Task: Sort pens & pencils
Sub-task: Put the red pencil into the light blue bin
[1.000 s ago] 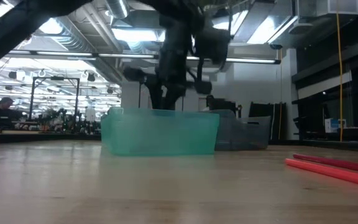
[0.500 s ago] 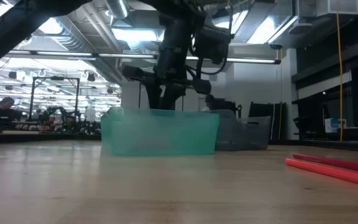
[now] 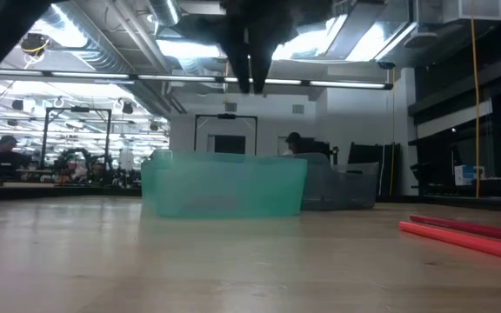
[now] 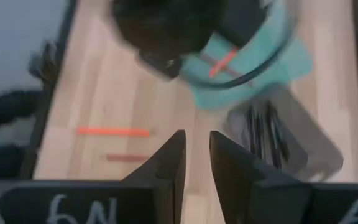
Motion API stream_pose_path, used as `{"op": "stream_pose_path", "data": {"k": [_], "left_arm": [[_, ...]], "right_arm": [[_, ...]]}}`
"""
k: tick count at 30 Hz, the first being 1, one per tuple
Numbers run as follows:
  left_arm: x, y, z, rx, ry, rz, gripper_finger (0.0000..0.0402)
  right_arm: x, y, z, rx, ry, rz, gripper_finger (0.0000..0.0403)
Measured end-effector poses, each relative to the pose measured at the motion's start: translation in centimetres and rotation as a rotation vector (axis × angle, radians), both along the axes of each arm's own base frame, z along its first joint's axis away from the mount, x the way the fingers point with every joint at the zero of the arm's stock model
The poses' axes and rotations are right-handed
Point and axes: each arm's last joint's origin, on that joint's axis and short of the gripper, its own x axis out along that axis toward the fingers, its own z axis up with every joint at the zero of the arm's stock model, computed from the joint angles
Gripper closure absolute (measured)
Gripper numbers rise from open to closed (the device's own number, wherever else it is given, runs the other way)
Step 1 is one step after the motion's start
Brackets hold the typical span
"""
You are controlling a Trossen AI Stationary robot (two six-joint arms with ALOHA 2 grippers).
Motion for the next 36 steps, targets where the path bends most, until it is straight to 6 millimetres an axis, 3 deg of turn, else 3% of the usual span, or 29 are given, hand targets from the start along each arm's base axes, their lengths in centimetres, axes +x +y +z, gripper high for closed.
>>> {"op": "stream_pose_path", "data": {"k": [3,8,12,18,27,31,36], "left_arm": [[-0.6,-3.8,0.3,0.018,-0.015,-0.097,0.0348],[-0.8,-10.3,-1.1,-0.023,-0.132,-0.242,0.0365],[0.4,-13.3,-3.4,-0.079,-0.309,-0.283,0.0371],[1.8,-12.9,-6.1,-0.178,-0.380,-0.274,0.0373],[4.4,-12.3,-3.6,-0.097,-0.636,-0.551,0.0373],[4.0,-11.6,-3.4,-0.018,-0.542,-0.707,0.0373],[2.2,-8.9,-3.0,0.080,-0.207,-0.929,0.0373]], "right_arm": [[-0.7,0.1,2.1,0.031,-0.092,0.009,0.0328],[-2.0,0.3,5.6,0.086,-0.277,0.031,0.0328],[-2.4,0.5,7.9,0.117,-0.441,0.045,0.0328],[-2.2,0.8,8.1,0.105,-0.467,0.075,0.0328],[-0.9,1.1,5.6,0.036,-0.244,0.102,0.0328],[0.0,1.2,5.1,-0.009,-0.219,0.145,0.0328],[1.2,1.5,4.9,-0.056,-0.243,0.193,0.0328]]}}
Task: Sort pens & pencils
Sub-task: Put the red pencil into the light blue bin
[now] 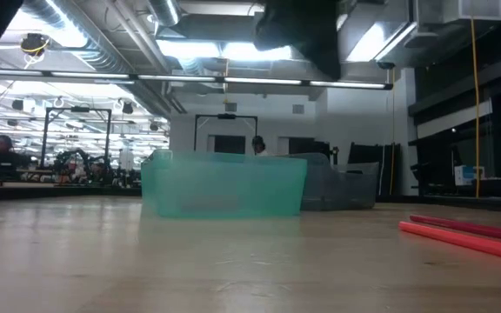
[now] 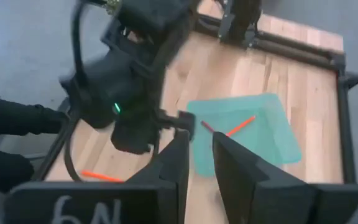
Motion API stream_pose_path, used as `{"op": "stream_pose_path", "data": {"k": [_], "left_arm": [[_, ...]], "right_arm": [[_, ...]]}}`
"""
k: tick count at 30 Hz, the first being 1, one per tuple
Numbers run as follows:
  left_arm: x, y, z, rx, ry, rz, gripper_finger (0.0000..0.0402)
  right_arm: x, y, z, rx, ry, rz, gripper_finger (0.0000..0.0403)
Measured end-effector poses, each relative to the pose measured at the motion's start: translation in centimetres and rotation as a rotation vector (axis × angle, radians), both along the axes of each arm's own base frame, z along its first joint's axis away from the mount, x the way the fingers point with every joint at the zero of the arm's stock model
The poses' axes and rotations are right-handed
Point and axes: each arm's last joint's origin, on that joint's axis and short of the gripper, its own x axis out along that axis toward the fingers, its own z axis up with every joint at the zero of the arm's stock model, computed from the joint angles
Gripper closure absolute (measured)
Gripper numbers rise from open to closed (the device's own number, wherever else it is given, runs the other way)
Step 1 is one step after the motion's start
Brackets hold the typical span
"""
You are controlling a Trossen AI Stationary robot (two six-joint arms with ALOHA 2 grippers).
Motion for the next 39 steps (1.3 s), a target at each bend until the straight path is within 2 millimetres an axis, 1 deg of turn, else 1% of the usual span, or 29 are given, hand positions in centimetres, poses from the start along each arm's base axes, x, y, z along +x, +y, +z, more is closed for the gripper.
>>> {"op": "stream_pose_path", "data": {"k": [2,3,6,9,12,17,22,25,30,37,39], "left_arm": [[-0.3,1.0,-0.1,0.096,0.059,-0.110,0.0373],[-0.2,1.3,0.0,0.131,0.060,-0.166,0.0373],[0.0,1.3,0.0,0.207,0.046,-0.323,0.0373],[0.6,1.0,-0.9,0.267,0.045,-0.405,0.0373],[1.2,0.8,-2.0,0.290,0.041,-0.457,0.0372],[1.4,-0.2,-4.7,0.334,0.128,-0.613,0.0367],[1.8,0.1,-5.6,0.417,0.148,-0.707,0.0357],[2.2,0.2,-5.4,0.494,0.121,-0.743,0.0355],[2.6,0.0,-4.4,0.542,0.073,-0.814,0.0354],[3.1,-0.5,-4.2,0.604,0.016,-0.898,0.0354],[3.1,-0.4,-4.1,0.642,0.028,-0.886,0.0354]], "right_arm": [[0.6,0.1,0.0,-0.021,-0.023,0.020,0.0328],[0.9,0.2,0.0,-0.026,-0.033,0.026,0.0328],[1.7,0.3,-0.2,-0.044,-0.052,0.037,0.0328],[2.2,0.5,-0.5,-0.047,-0.040,0.038,0.0328],[2.5,0.5,-0.7,-0.048,-0.032,0.037,0.0328],[2.9,0.6,-0.8,-0.013,-0.025,0.006,0.0328],[3.2,0.5,-0.4,-0.001,-0.073,-0.003,0.0328],[3.5,0.4,-0.1,-0.004,-0.119,-0.030,0.0328],[3.6,0.0,0.0,-0.049,-0.138,-0.107,0.0328],[3.7,-0.8,0.0,-0.009,-0.135,-0.190,0.0328],[3.7,-0.9,0.0,0.010,-0.133,-0.210,0.0328]]}}
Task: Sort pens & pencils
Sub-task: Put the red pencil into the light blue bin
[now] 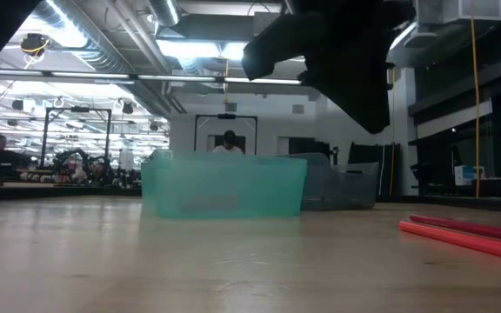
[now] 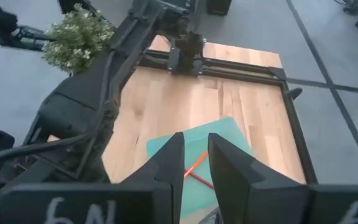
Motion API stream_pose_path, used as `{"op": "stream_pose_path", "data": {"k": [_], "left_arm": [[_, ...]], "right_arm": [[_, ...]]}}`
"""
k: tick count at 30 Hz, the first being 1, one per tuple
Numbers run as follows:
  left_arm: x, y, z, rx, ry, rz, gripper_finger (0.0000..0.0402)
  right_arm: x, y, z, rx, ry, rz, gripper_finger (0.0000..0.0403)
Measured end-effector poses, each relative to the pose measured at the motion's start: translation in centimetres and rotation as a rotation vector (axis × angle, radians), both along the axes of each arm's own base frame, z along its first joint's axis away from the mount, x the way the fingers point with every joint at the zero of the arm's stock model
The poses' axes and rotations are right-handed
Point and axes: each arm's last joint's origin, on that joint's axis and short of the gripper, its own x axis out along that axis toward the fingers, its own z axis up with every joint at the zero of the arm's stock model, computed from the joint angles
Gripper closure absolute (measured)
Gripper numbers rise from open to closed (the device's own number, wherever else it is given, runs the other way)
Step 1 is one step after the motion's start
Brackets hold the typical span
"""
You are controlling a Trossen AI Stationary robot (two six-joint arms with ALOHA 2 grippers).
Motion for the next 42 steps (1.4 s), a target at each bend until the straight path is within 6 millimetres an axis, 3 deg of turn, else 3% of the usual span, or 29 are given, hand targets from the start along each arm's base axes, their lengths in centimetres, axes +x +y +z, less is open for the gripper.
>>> {"op": "stream_pose_path", "data": {"k": [4,11,16,19,21,28,33,37,42], "left_arm": [[-0.3,1.2,0.6,0.068,0.019,0.072,0.0354],[-0.3,3.3,4.7,-0.003,-0.046,0.176,0.0372],[-1.0,1.7,5.6,-0.098,-0.041,0.139,0.0383],[-1.5,0.6,5.0,-0.101,-0.009,0.125,0.0381],[-2.2,0.8,4.4,-0.083,0.062,0.170,0.0377],[-4.0,5.2,3.9,-0.043,0.281,0.474,0.0357],[-4.0,8.4,3.9,-0.057,0.300,0.626,0.0349],[-4.2,10.2,5.1,-0.082,0.275,0.670,0.0350],[-4.2,10.8,5.1,-0.093,0.271,0.697,0.0362]], "right_arm": [[0.0,0.0,0.0,0.043,0.000,-0.028,0.0328],[0.0,0.0,0.0,0.057,-0.001,-0.036,0.0328],[0.1,0.0,0.1,0.077,-0.014,-0.047,0.0328],[0.0,0.0,0.1,0.100,-0.009,-0.056,0.0328],[-0.1,0.0,-0.1,0.129,0.013,-0.074,0.0328],[-0.6,0.2,-1.3,0.188,0.148,-0.137,0.0328],[-0.9,0.9,-2.0,0.199,0.228,-0.144,0.0328],[-1.5,1.4,-2.4,0.156,0.287,-0.161,0.0328],[-3.1,0.5,-2.3,0.012,0.289,-0.343,0.0328]]}}
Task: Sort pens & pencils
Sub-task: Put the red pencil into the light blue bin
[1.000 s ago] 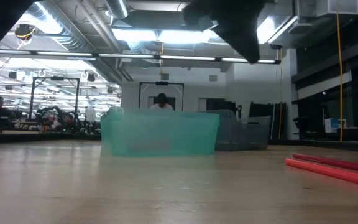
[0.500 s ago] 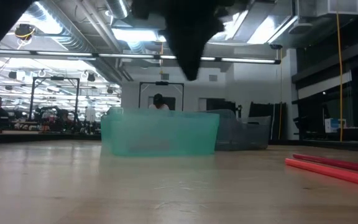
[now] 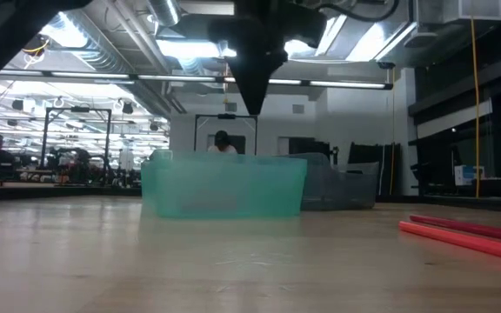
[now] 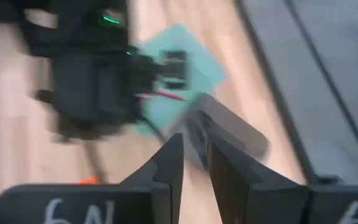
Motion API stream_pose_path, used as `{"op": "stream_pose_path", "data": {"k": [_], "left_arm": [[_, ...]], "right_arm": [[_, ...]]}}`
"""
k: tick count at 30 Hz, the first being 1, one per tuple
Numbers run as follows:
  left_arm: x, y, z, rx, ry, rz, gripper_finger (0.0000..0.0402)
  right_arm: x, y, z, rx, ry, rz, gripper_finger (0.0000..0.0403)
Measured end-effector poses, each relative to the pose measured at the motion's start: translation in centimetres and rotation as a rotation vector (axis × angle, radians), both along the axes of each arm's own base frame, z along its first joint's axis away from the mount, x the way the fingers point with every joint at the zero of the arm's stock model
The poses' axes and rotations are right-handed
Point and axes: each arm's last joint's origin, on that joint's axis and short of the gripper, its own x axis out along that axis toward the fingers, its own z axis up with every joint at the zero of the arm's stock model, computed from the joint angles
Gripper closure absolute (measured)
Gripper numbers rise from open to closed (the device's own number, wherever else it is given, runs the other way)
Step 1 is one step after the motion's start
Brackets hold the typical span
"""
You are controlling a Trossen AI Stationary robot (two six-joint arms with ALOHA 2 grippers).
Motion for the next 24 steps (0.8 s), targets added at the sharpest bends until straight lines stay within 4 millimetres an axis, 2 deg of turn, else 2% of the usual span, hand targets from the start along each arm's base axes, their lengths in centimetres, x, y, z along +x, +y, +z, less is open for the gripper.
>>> {"op": "stream_pose_path", "data": {"k": [3,6,10,13,15,18,24], "left_arm": [[-0.1,0.7,0.0,-0.002,0.012,0.000,0.0371],[-1.5,3.1,0.6,0.003,0.017,0.094,0.0378],[-5.6,5.6,2.2,0.013,0.024,0.244,0.0387],[-8.9,7.0,3.5,0.033,-0.042,0.363,0.0392],[-10.9,7.6,4.6,0.062,-0.147,0.414,0.0396],[-13.4,8.1,6.1,0.069,-0.313,0.476,0.0400],[-17.1,9.4,8.4,0.049,-0.529,0.669,0.0391]], "right_arm": [[-1.0,-0.3,0.1,-0.007,0.016,-0.048,0.0328],[-1.6,-0.3,0.5,0.011,-0.015,-0.055,0.0328],[-2.1,0.0,0.7,0.036,-0.034,-0.070,0.0328],[-1.7,0.4,-0.2,0.036,-0.001,-0.071,0.0328],[-1.1,0.5,-1.4,0.032,0.030,-0.094,0.0328],[0.3,0.9,-4.2,0.054,0.091,-0.134,0.0328],[3.8,2.6,-12.5,0.339,0.197,-0.111,0.0328]]}}
